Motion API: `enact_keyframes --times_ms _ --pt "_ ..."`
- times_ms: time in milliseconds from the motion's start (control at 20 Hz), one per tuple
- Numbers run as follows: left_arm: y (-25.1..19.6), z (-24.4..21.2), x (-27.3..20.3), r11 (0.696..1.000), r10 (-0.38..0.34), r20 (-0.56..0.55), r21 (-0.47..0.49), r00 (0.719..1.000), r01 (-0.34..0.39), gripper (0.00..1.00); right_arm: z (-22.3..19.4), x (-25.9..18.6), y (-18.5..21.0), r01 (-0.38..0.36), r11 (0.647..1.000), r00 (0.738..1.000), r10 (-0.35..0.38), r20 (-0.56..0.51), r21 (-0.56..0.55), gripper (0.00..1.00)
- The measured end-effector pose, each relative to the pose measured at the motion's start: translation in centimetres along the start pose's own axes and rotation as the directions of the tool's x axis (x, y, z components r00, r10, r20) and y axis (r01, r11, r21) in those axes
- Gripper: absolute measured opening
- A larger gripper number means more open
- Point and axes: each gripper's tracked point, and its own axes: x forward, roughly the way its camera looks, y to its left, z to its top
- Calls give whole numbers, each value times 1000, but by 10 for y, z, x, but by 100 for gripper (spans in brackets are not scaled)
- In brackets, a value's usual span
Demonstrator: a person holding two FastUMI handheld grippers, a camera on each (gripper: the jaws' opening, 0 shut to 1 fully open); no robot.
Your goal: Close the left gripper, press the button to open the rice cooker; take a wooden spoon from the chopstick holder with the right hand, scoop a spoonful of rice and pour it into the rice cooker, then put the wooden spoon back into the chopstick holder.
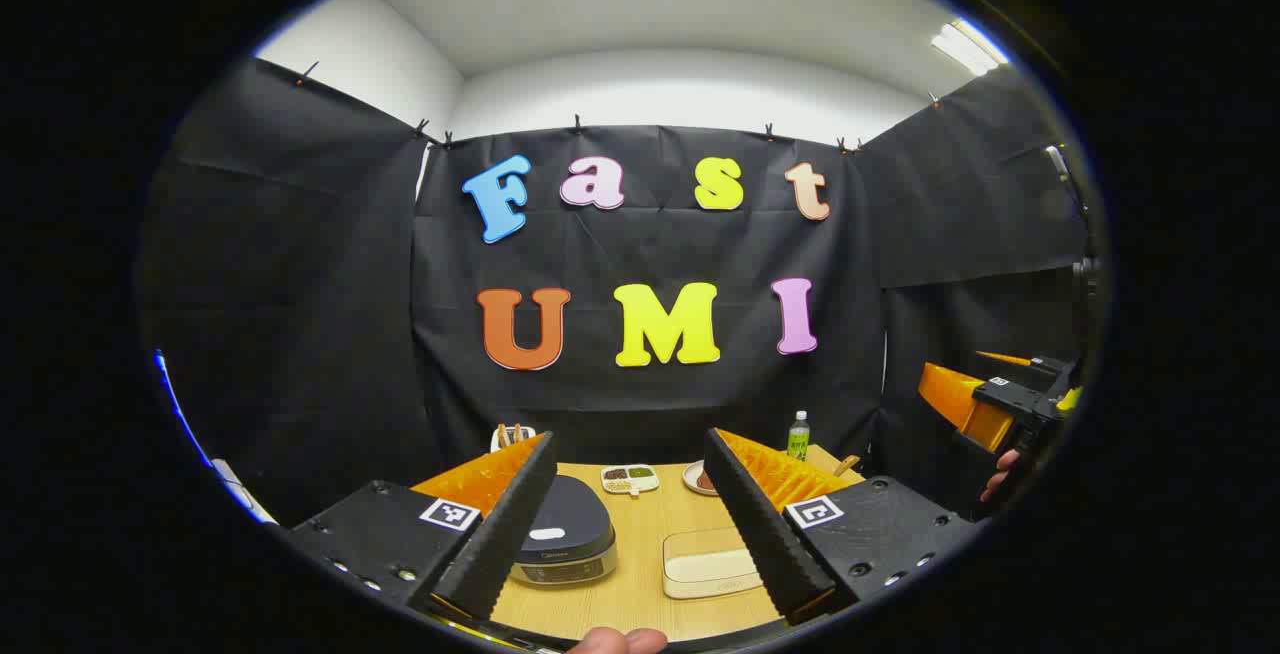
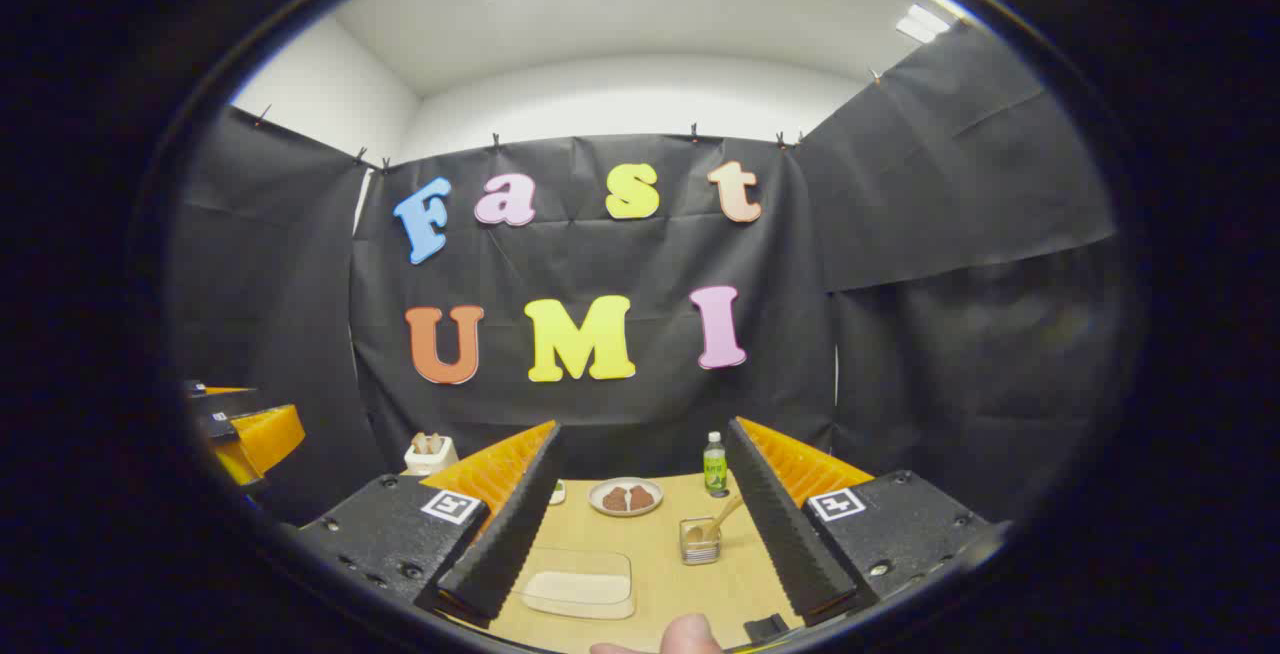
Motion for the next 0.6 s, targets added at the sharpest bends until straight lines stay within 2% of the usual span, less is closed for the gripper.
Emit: enact_keyframes --times_ms 600 --pt "21 -5 -1 999 51 -3 -2 999 -51 96 -4 8 25 -48 999 999 48 -7 -19 100"
